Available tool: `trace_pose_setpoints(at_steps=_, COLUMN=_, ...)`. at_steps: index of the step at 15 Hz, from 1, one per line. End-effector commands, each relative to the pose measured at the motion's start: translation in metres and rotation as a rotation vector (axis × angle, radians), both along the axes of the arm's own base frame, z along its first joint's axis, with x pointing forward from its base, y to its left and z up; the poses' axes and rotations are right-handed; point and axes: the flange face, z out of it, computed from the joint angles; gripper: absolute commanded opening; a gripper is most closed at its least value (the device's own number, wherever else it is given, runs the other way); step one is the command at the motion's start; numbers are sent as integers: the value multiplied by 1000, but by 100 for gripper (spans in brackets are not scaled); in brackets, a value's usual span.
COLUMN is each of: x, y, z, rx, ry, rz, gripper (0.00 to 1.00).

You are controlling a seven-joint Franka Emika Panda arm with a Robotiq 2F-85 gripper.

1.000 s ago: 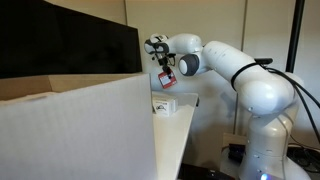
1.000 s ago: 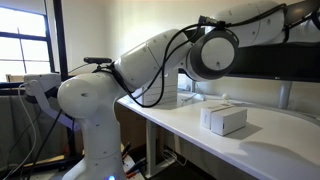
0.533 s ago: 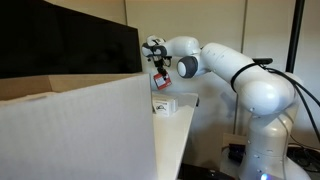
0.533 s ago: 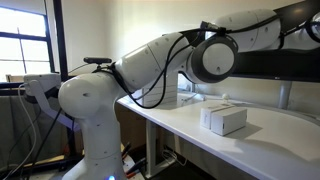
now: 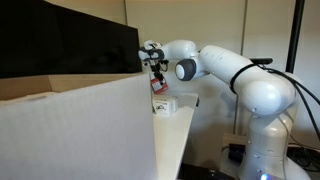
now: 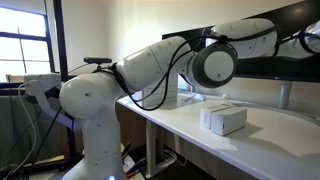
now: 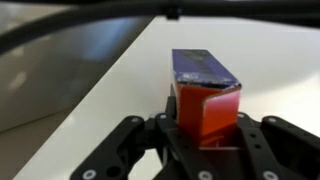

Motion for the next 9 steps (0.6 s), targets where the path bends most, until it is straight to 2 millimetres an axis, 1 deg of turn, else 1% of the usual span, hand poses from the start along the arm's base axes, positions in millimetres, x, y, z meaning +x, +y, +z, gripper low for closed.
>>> trace_pose_setpoints(at_steps=1, x=13, y=17, z=-14, rx=40, ry=-11, rz=3, gripper=14)
trace_pose_setpoints(at_steps=4, x=22, y=33, z=-18, rx=46, ry=-12, rz=8, gripper=14)
trace_pose_setpoints(at_steps=5, x=25, y=38, z=-19, rx=47, ry=-12, rz=5, gripper=48)
trace_pose_setpoints(at_steps=6, x=28, y=42, z=-18, rx=44, ry=-15, rz=6, gripper=66)
trace_pose_setpoints(at_steps=7, x=30, y=47, z=-19, rx=45, ry=-16, rz=7, gripper=70)
trace_pose_setpoints(at_steps=9, x=37, y=57, z=-25, rx=47, ry=-18, rz=5, gripper=84)
